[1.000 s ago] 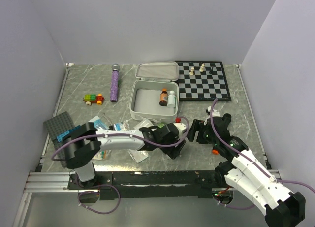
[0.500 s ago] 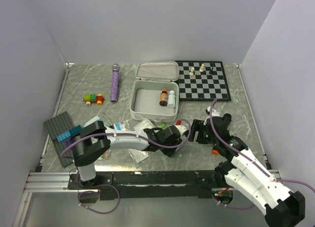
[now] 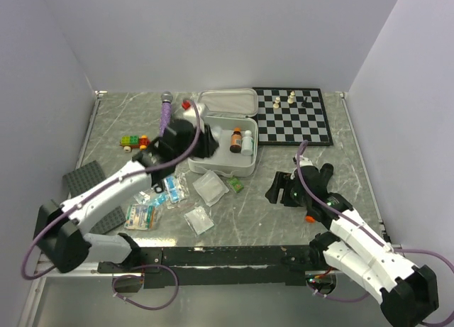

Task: Organize the medicine kit

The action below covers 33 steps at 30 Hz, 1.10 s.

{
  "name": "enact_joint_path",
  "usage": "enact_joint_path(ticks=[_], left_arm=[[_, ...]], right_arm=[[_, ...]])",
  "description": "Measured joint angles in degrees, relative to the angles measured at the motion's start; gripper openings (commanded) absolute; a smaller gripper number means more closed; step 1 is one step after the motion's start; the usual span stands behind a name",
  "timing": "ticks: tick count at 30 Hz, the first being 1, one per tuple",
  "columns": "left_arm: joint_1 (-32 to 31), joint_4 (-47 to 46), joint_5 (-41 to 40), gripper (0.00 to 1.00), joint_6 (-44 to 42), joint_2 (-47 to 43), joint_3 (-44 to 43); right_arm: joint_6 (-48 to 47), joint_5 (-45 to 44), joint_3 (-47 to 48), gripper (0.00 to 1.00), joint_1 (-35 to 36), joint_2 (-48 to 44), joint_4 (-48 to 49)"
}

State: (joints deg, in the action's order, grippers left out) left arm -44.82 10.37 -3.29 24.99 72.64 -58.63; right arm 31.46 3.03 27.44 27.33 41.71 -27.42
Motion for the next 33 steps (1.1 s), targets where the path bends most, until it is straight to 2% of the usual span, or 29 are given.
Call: enact_joint_path(ticks=[2, 4, 8, 14, 18, 29, 31, 33], left_arm=[[5.7, 0.0, 0.5, 0.31, -0.1, 3.1, -3.5], [8.4, 0.2, 1.4, 0.30, -0.2, 9.5, -9.2], [11.5, -0.2, 4.0, 0.28, 0.5, 23.7, -18.7], [14.5, 1.1, 5.7, 0.29, 2.5, 38.2, -23.5], [14.9, 1.5, 5.9, 0.30, 3.1, 42.5, -24.1], [15.0, -0.3, 9.6, 0.33, 3.9, 51.1, -32.7], [15.0, -0.5, 10.2, 0.35, 4.2, 52.5, -33.7], [15.0, -0.5, 10.7, 0.42, 4.3, 53.4, -34.3]], right_arm=[[0.0, 0.3, 0.0, 0.81, 0.0, 1.2, 0.4], [-0.1, 0.5, 0.0, 0.81, 0.0, 1.9, 0.9], [-0.7, 0.9, 0.1, 0.81, 0.0, 2.3, 1.1], [-1.1, 1.2, 1.0, 0.81, 0.0, 2.4, 1.2], [-1.1, 1.6, 1.1, 0.81, 0.0, 2.9, 1.3], [-1.1, 2.4, 1.3, 0.81, 0.0, 5.0, 1.7], [-1.1, 2.4, 1.6, 0.81, 0.0, 5.4, 1.8], [-1.1, 2.4, 1.8, 0.81, 0.0, 5.5, 1.9]])
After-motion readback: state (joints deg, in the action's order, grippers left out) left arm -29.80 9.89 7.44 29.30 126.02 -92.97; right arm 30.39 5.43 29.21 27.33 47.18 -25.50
